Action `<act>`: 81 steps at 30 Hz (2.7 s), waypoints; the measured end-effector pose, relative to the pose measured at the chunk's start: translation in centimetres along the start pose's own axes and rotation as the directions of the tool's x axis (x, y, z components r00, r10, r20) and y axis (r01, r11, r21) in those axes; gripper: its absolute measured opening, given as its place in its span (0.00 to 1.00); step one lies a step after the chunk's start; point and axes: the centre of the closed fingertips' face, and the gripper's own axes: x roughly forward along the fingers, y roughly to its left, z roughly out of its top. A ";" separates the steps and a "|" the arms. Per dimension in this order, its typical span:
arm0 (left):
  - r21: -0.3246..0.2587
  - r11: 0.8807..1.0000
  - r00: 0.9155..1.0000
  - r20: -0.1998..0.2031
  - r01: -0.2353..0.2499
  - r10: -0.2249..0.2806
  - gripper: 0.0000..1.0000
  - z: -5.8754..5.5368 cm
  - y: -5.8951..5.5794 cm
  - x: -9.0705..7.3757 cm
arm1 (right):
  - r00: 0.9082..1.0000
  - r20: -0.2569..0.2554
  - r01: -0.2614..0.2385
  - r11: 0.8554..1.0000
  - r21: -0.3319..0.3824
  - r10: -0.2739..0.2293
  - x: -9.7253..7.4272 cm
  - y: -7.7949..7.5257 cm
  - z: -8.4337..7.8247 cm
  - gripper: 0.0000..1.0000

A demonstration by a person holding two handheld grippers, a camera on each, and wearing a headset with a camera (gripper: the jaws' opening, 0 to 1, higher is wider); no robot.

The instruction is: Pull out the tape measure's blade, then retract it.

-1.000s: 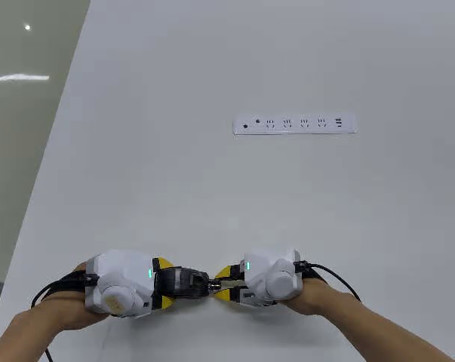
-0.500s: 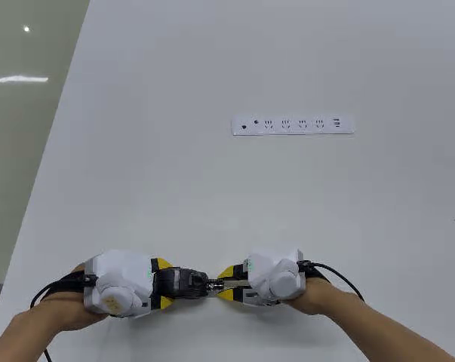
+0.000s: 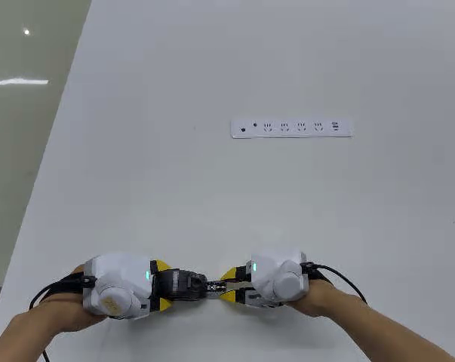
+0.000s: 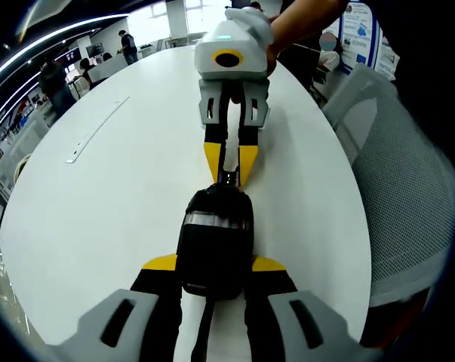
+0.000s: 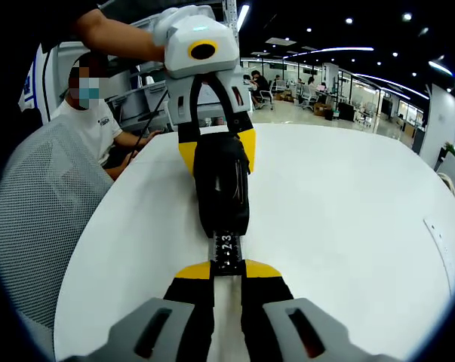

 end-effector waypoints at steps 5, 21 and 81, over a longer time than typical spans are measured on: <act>-0.001 1.000 1.000 0.000 0.000 0.000 0.27 -0.1 0.0 0.0 | 1.000 0.000 -0.001 1.000 0.003 0.001 -0.2 0.0 -0.1 0.10; -0.009 1.000 1.000 0.002 -0.002 0.002 0.27 -0.2 0.1 0.0 | 1.000 -0.001 0.000 1.000 0.005 0.000 -0.9 -0.1 -0.3 0.10; -0.022 1.000 1.000 -0.010 0.013 -0.013 0.27 0.0 0.2 0.2 | 1.000 0.006 0.008 1.000 0.030 -0.008 -4.2 -0.7 -2.9 0.10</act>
